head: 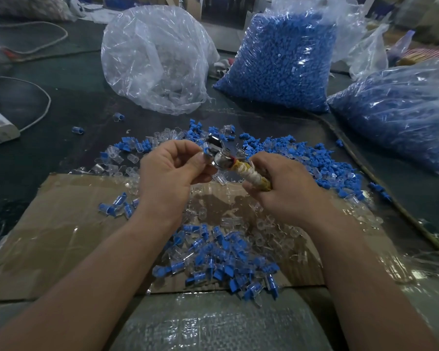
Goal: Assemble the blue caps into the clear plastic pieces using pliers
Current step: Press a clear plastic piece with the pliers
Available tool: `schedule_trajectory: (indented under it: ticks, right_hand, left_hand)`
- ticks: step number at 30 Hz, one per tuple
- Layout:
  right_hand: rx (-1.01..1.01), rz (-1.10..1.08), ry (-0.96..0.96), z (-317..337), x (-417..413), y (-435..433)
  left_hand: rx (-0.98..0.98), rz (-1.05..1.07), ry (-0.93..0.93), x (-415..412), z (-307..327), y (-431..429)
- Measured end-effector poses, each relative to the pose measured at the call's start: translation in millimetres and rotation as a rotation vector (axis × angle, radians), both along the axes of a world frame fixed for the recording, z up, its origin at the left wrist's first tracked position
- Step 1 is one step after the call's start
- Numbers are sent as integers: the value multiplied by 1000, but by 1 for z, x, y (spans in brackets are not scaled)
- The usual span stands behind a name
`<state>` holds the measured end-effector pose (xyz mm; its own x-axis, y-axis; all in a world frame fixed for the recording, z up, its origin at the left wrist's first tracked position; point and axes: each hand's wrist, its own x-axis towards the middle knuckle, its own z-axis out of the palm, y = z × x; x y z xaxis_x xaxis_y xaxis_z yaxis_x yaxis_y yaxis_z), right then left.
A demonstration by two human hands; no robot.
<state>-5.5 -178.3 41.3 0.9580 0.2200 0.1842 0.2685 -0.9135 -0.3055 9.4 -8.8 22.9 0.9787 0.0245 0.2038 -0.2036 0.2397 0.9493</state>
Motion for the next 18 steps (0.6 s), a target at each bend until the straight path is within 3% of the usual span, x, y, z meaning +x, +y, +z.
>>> schedule_trajectory:
  ticks: [18]
  right_hand:
    - [75,-2,-85,-3,2,1]
  left_hand:
    - [26,27,42,-1,5,2]
